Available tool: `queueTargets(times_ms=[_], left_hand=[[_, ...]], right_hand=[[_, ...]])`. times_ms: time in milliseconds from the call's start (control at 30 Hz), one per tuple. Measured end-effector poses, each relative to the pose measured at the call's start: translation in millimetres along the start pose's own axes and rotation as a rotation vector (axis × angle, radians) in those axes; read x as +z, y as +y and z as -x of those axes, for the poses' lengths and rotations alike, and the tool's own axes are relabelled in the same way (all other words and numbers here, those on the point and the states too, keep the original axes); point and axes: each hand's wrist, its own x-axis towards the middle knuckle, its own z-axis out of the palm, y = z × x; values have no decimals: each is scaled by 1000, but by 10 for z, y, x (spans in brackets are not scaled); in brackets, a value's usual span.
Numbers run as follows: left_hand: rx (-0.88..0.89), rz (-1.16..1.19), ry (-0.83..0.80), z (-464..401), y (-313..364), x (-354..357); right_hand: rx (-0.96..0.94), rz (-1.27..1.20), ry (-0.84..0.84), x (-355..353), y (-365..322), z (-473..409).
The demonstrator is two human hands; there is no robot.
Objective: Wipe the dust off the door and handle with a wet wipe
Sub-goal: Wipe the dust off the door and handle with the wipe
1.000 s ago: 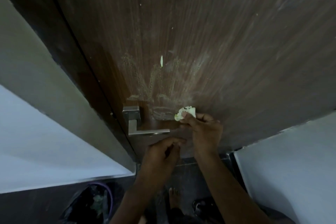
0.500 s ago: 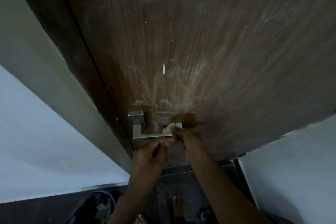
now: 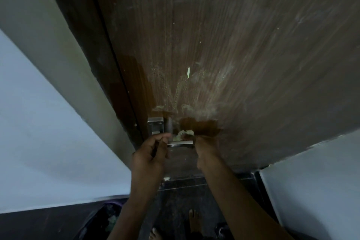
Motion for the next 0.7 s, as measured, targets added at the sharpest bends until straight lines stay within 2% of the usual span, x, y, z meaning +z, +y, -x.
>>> queueTargets(times_ms=[100, 167, 233, 400, 500, 700], left_hand=[[32, -55, 36, 3, 26, -42], [42, -31, 63, 3, 53, -61], [33, 9, 72, -6, 64, -73], [40, -40, 53, -37, 80, -136], [60, -25, 61, -48, 116, -172], [153, -146, 122, -101, 160, -250]], right_hand=[[-153, -29, -72, 38, -99, 96], [-304, -55, -121, 99, -201, 202], [-370, -64, -127, 146, -236, 282], [-236, 61, 67, 91, -42, 178], [-255, 91, 120, 96, -27, 183], [-669, 143, 17, 350, -241, 554]])
